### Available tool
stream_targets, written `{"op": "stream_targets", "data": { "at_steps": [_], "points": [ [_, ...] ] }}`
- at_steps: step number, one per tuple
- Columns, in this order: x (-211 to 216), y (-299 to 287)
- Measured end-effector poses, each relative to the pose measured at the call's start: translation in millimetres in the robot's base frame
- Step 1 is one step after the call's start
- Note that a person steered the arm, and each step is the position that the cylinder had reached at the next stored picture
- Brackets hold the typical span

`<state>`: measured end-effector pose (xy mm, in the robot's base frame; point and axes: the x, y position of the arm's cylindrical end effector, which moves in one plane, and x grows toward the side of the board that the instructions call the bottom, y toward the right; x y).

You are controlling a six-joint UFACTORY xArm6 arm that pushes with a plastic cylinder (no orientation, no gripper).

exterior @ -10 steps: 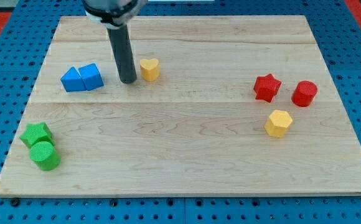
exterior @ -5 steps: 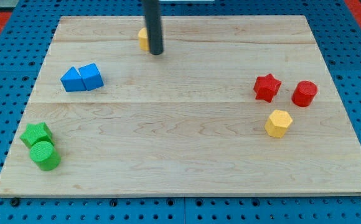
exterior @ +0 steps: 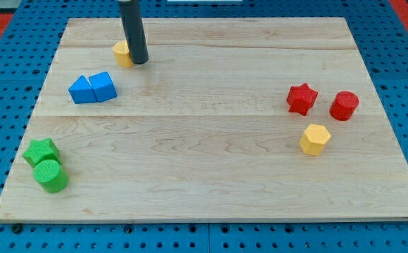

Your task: Push the heart to the top left of the board

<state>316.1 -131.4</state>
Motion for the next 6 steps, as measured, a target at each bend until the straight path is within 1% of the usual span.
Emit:
{"op": "stream_targets", "data": {
  "at_steps": [1,2,3,4,5,6],
  "points": [
    [-43.3,-52.2],
    [-41.2,-76.7],
    [-3.0,-75.1],
    [-16.3,-108.6],
    [-56.3,-103.5],
    [-60.5,-102.9]
  ]
}}
